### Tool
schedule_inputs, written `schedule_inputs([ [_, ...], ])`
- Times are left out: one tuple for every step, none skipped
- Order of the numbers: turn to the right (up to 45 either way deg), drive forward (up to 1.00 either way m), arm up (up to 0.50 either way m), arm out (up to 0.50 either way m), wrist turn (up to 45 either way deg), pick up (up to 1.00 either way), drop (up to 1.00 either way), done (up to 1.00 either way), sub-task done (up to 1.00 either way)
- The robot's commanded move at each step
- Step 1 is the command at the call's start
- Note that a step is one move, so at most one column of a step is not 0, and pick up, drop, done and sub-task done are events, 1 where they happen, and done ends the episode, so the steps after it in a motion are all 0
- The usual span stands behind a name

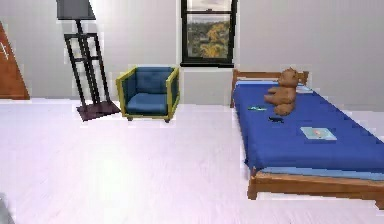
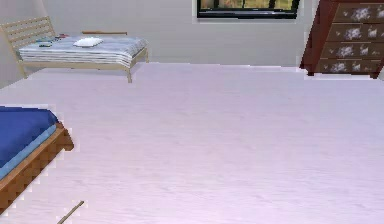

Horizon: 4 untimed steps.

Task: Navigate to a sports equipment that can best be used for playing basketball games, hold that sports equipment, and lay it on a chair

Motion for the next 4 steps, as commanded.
schedule_inputs([
  [0.0, 0.10, 0.00, 0.00, 0.0, 0.00, 0.00, 0.00, 0.00],
  [-30.0, 0.00, 0.00, 0.00, 0.0, 0.00, 0.00, 0.00, 0.00],
  [0.0, 1.00, 0.00, 0.00, 0.0, 0.00, 0.00, 0.00, 0.00],
  [0.0, 0.80, 0.00, 0.00, 0.0, 0.00, 0.00, 0.00, 0.00],
])
